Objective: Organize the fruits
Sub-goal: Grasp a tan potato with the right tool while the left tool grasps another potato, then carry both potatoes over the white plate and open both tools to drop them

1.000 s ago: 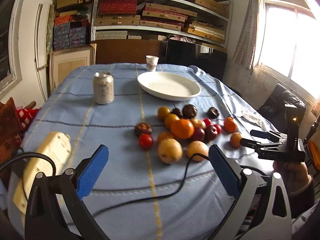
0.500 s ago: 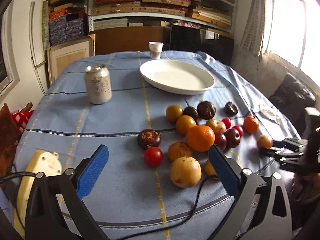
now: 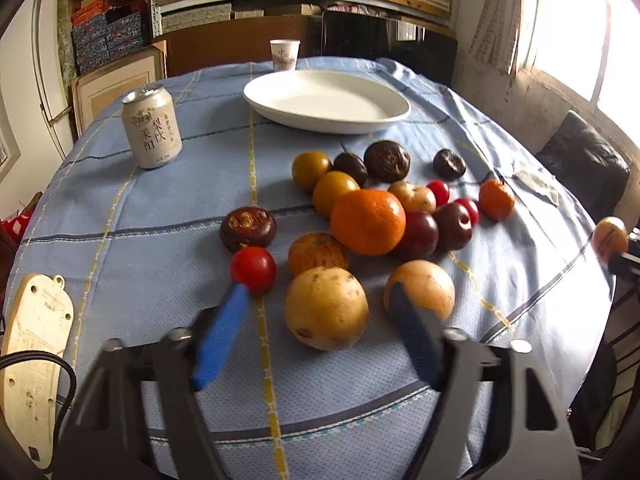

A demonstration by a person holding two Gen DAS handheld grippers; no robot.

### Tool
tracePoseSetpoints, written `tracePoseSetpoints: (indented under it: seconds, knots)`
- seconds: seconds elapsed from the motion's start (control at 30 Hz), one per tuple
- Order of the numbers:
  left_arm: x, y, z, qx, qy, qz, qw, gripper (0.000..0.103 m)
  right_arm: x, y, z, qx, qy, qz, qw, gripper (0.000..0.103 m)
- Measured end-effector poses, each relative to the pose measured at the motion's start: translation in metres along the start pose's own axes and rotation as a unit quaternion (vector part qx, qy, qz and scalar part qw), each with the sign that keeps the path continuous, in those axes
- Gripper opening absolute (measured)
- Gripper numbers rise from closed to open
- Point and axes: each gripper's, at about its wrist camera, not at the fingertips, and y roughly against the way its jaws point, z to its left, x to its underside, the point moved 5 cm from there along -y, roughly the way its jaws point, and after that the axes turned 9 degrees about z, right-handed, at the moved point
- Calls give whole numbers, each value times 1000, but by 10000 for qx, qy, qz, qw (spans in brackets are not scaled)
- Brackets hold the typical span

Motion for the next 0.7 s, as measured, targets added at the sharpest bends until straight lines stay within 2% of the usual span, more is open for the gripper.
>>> tracePoseSetpoints:
  seconds: [0.1,0.3,0.47,0.6,0.7]
  knots:
    - [2,-8,1,152,37,217,9996,44,-1,4,1,-56,13,-81,10000,44]
    - [4,-12,0,255,31,256,9993,44,-8,1,5,-63,42,-86,9999,44]
    - [1,-3,6,412,168,274,9986,43,-28,-8,5,-228,9,-138,9996,44]
    - [-21,24,11,465,67,62,9989,43,-54,-21,6,-269,80,-139,9995,44]
    - [-50,43,10,403,-128,-170,9990,43,-81,-34,5,-375,113,-185,9991,44]
